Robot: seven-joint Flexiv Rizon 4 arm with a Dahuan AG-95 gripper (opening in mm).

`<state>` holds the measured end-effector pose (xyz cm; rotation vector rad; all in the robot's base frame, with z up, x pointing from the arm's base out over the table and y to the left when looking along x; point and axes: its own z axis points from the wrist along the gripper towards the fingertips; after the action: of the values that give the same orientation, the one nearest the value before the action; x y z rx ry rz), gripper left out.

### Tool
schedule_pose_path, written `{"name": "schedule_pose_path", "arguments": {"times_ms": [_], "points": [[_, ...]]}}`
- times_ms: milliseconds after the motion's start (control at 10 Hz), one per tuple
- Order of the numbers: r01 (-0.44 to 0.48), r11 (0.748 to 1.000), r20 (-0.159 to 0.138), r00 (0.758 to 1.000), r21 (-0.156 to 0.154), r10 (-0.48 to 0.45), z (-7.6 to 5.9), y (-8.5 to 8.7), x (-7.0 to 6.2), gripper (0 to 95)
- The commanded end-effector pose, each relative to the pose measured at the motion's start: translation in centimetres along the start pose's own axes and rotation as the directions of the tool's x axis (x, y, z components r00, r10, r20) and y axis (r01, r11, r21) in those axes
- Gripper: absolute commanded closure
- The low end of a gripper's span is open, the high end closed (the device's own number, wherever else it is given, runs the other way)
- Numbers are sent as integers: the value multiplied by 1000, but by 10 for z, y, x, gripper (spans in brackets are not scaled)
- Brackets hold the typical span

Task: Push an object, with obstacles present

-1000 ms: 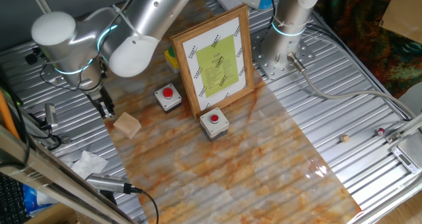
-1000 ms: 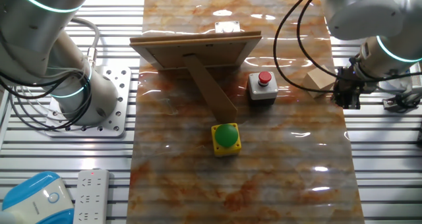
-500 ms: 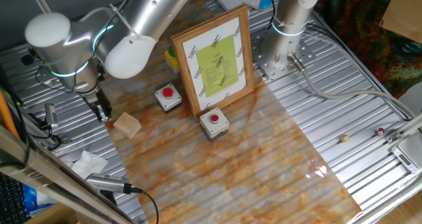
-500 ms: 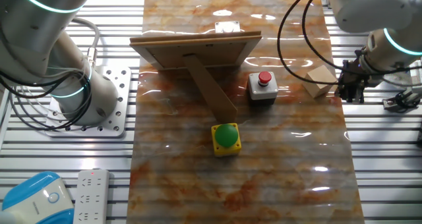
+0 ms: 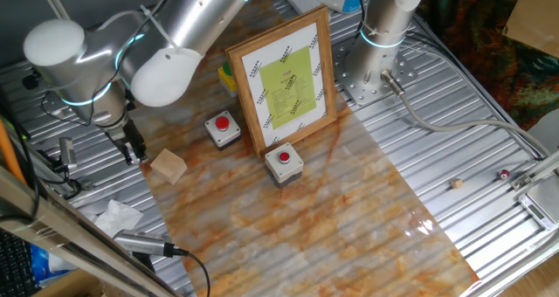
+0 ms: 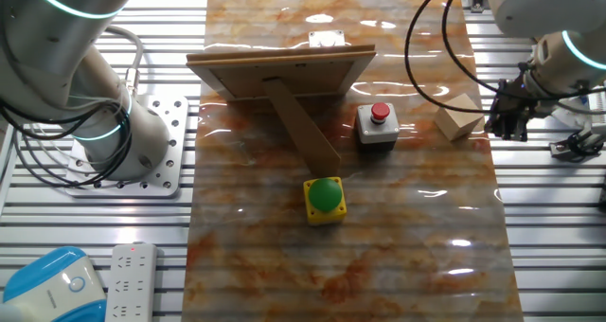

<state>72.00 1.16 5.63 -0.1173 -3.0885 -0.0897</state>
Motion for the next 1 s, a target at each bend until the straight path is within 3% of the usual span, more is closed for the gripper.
{"name": "schedule_pose_path", "arguments": {"times_ms": [100,200,400,700,1000], "points": [[19,999,-4,1000,28,-19,1,-4,1,950],[41,999,-8,999,26,-41,1,-8,-2,950],[97,995,-7,995,-13,-97,1,-8,-2,950],[211,976,38,977,-59,-209,1,-8,-2,950],[320,943,54,947,-93,-316,1,-8,-2,950]]}}
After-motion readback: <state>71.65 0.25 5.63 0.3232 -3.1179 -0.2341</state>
